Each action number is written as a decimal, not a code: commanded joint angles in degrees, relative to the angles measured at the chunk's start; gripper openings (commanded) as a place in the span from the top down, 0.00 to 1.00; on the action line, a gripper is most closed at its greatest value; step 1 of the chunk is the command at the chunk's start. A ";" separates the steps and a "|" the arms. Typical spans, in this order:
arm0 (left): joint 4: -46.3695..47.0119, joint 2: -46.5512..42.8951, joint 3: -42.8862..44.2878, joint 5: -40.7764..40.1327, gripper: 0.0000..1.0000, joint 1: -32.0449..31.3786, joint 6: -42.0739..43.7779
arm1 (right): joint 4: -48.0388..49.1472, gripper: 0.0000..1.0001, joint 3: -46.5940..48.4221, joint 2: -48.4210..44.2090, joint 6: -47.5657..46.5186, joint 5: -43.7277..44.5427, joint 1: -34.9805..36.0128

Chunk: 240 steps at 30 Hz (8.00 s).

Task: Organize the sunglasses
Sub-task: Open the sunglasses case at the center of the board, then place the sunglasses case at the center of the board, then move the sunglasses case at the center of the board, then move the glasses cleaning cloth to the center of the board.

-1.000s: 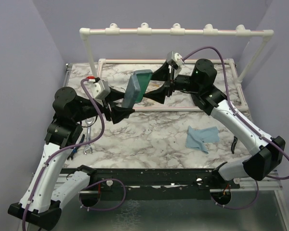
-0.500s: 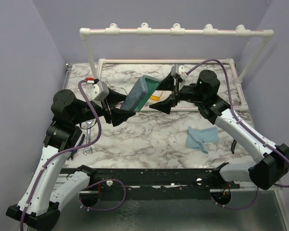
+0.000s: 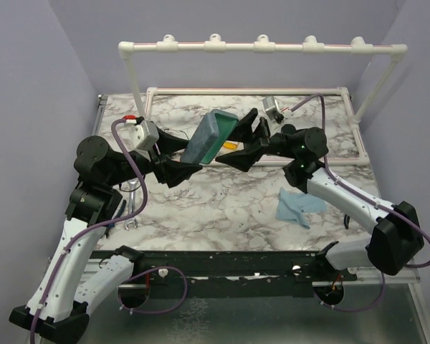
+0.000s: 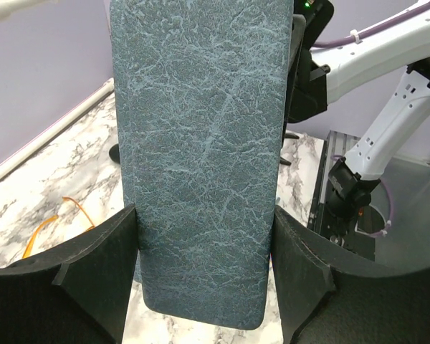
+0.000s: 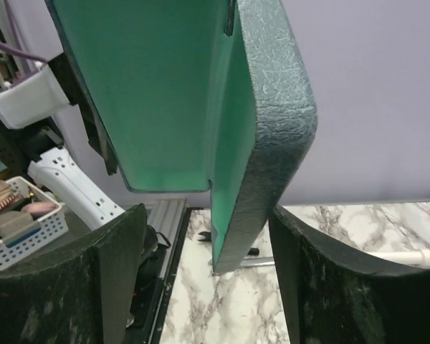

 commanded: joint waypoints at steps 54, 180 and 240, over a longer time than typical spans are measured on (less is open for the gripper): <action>-2.99 -22.46 -23.83 -49.81 0.01 -0.03 -1.49 | -100.31 0.92 32.53 34.29 -66.54 72.92 24.76; -7.38 41.53 -10.05 -28.28 1.00 -3.25 70.19 | -70.72 0.99 -9.54 7.35 -4.94 46.01 0.06; -26.81 34.91 2.36 -20.00 0.31 -7.57 63.12 | -70.20 0.63 -14.31 3.35 -6.28 47.02 0.21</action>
